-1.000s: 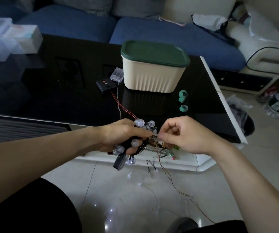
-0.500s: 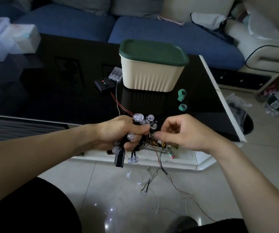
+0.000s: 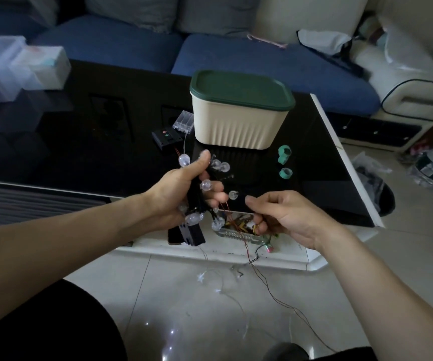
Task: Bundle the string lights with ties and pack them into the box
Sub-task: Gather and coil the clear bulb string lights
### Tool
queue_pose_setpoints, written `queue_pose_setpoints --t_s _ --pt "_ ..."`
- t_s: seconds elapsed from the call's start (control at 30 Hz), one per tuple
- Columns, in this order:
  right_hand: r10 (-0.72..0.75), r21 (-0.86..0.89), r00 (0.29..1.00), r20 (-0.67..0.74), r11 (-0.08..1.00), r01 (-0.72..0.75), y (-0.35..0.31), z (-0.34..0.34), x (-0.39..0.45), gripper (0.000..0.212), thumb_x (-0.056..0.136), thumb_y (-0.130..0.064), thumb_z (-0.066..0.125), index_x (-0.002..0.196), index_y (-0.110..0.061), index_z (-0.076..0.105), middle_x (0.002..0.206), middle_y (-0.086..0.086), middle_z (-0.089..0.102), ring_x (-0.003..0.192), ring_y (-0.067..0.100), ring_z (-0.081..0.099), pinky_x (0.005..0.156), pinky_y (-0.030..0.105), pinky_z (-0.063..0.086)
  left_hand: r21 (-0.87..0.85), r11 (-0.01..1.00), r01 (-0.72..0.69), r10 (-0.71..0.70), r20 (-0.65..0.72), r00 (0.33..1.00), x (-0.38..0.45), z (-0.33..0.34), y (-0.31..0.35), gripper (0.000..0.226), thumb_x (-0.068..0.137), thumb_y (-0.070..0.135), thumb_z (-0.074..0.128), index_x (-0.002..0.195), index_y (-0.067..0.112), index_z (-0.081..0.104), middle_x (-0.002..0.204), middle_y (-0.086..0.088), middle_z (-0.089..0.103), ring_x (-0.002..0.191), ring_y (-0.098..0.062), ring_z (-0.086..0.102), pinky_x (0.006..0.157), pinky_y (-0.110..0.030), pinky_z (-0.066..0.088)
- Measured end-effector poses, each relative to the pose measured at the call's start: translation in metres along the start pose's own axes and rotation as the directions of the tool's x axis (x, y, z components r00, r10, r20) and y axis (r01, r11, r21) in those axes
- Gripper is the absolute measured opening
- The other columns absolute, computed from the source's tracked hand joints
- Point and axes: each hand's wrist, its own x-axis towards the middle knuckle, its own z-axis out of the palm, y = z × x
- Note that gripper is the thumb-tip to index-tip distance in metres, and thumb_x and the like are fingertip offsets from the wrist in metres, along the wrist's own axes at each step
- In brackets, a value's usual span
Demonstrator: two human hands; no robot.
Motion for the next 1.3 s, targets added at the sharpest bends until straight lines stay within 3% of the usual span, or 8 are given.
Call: queue_pose_setpoints --t_s 0.13,0.27,0.37,0.57,0.7,0.9,1.03,1.3 --pt "-0.122 -0.245 0.992 0.034 0.961 0.126 0.004 0.013 0.001 0.017 0.1 -0.021 0.061 0.091 -0.01 0.071 0.071 0.004 0.069 0.057 0.012 0.062 0.056 0.022 0.051 -0.052 0.997 -0.053 0.052 -0.013 0.999 0.006 -0.004 0.005 0.035 0.101 0.03 0.05 0.076 0.006 0.055 0.084 -0.008 0.065 0.088 -0.02 0.074 0.076 -0.023 0.06" --pt "-0.232 -0.609 0.967 0.109 0.753 0.249 0.01 0.028 0.001 0.011 0.099 -0.022 0.061 0.098 -0.024 0.072 0.067 -0.01 0.063 0.054 0.001 0.056 0.054 0.018 0.045 -0.02 0.999 0.024 -0.024 0.01 1.0 0.006 -0.008 0.001 0.025 0.094 0.006 0.052 0.106 -0.012 0.064 0.111 -0.022 0.071 0.1 -0.023 0.072 0.081 -0.023 0.058" --pt "-0.299 -0.671 0.942 0.154 0.668 0.322 0.008 0.04 -0.001 0.015 0.098 -0.02 0.06 0.101 -0.02 0.075 0.059 -0.016 0.054 0.05 -0.006 0.052 0.05 0.01 0.037 0.053 0.993 0.106 -0.109 0.049 0.993 0.003 -0.005 -0.002 0.03 0.091 0.002 0.048 0.114 -0.011 0.063 0.11 -0.022 0.072 0.1 -0.023 0.07 0.087 -0.027 0.058" --pt "-0.294 -0.78 0.932 0.213 0.523 0.344 0.004 0.045 -0.003 0.026 0.097 -0.022 0.058 0.078 -0.012 0.072 0.059 -0.009 0.055 0.054 0.006 0.05 0.057 0.026 0.043 0.168 0.984 0.066 -0.092 0.152 0.984 0.002 0.0 -0.008 0.032 0.083 -0.018 0.035 0.102 -0.001 0.053 0.078 -0.016 0.072 0.075 -0.023 0.073 0.058 -0.026 0.056" --pt "-0.332 -0.779 0.921 0.203 0.516 0.357 0.001 0.041 -0.005 0.026 0.096 -0.022 0.058 0.072 -0.02 0.067 0.076 -0.007 0.069 0.074 0.01 0.067 0.073 0.039 0.057 0.383 0.924 0.005 -0.07 0.157 0.985 0.005 -0.003 -0.019 0.036 0.072 -0.009 0.054 0.108 -0.013 0.059 0.082 -0.02 0.063 0.081 -0.027 0.063 0.076 -0.033 0.049" --pt "-0.393 -0.777 0.903 0.173 0.509 0.37 -0.005 0.042 -0.012 0.021 0.083 -0.033 0.079 0.069 -0.027 0.066 0.068 -0.006 0.072 0.062 0.004 0.066 0.06 0.026 0.055 0.492 0.869 0.051 -0.167 0.196 0.966 0.005 -0.003 -0.021 0.047 0.053 0.006 0.068 0.097 -0.004 0.055 0.082 -0.021 0.054 0.067 -0.025 0.06 0.065 -0.033 0.047" --pt "-0.475 -0.736 0.877 0.073 0.568 0.369 -0.007 0.035 -0.008 0.04 0.062 -0.036 0.089 0.066 -0.024 0.051 0.058 -0.004 0.066 0.051 0.009 0.06 0.05 0.033 0.049 0.523 0.848 0.087 -0.274 0.291 0.917 0.0 0.0 -0.023 0.037 0.069 0.005 0.05 0.096 -0.02 0.057 0.095 -0.037 0.064 0.075 -0.038 0.066 0.075 -0.04 0.052" --pt "-0.372 -0.578 0.925 0.081 0.738 0.348 -0.007 0.015 -0.007 0.045 0.057 -0.048 0.093 0.064 -0.024 0.055 0.053 -0.01 0.055 0.05 0.003 0.045 0.051 0.022 0.04 0.499 0.853 0.152 -0.345 0.32 0.882 -0.004 0.0 -0.02 0.022 0.078 0.018 0.048 0.058 0.01 0.054 0.049 -0.009 0.044 0.038 -0.018 0.039 0.043 -0.024 0.035"
